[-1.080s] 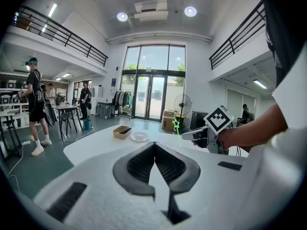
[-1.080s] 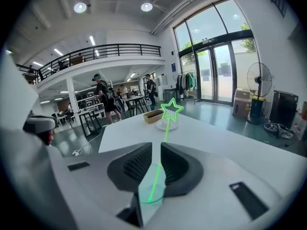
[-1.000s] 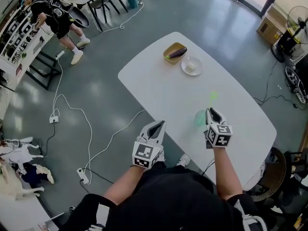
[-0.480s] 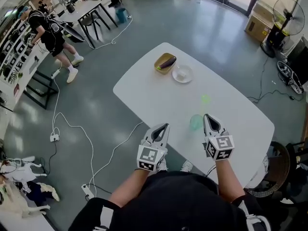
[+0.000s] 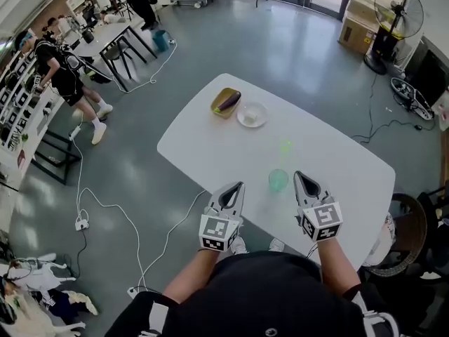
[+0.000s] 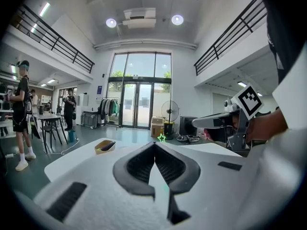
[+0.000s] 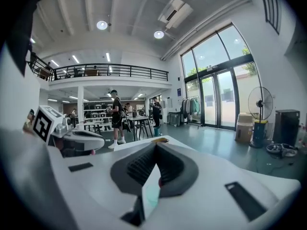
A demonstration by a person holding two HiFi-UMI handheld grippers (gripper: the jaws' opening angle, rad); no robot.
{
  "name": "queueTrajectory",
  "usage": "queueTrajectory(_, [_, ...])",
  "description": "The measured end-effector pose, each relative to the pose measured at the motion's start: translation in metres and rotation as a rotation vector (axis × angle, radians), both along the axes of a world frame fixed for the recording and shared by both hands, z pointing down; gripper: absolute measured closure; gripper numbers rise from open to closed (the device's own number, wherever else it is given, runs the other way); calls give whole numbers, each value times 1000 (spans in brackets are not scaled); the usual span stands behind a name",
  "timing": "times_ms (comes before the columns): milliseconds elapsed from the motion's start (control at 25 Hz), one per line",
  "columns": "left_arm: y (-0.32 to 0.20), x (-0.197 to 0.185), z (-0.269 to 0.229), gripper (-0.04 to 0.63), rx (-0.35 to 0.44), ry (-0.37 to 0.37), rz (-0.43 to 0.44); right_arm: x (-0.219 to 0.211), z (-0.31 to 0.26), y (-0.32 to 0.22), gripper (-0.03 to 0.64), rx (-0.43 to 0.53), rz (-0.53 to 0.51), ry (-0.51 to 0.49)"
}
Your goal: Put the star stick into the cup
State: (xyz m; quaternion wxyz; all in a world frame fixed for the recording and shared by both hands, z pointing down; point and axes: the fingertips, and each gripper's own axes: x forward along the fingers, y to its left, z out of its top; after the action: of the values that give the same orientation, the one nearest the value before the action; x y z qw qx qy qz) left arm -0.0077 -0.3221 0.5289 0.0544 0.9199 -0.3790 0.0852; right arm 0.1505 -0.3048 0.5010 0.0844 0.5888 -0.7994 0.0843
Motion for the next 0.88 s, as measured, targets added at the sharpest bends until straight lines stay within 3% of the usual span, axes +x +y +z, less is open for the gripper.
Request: queueTrajectory(880, [10,11,-3,584,4,10,33,2,-24,12,614,85,16,16])
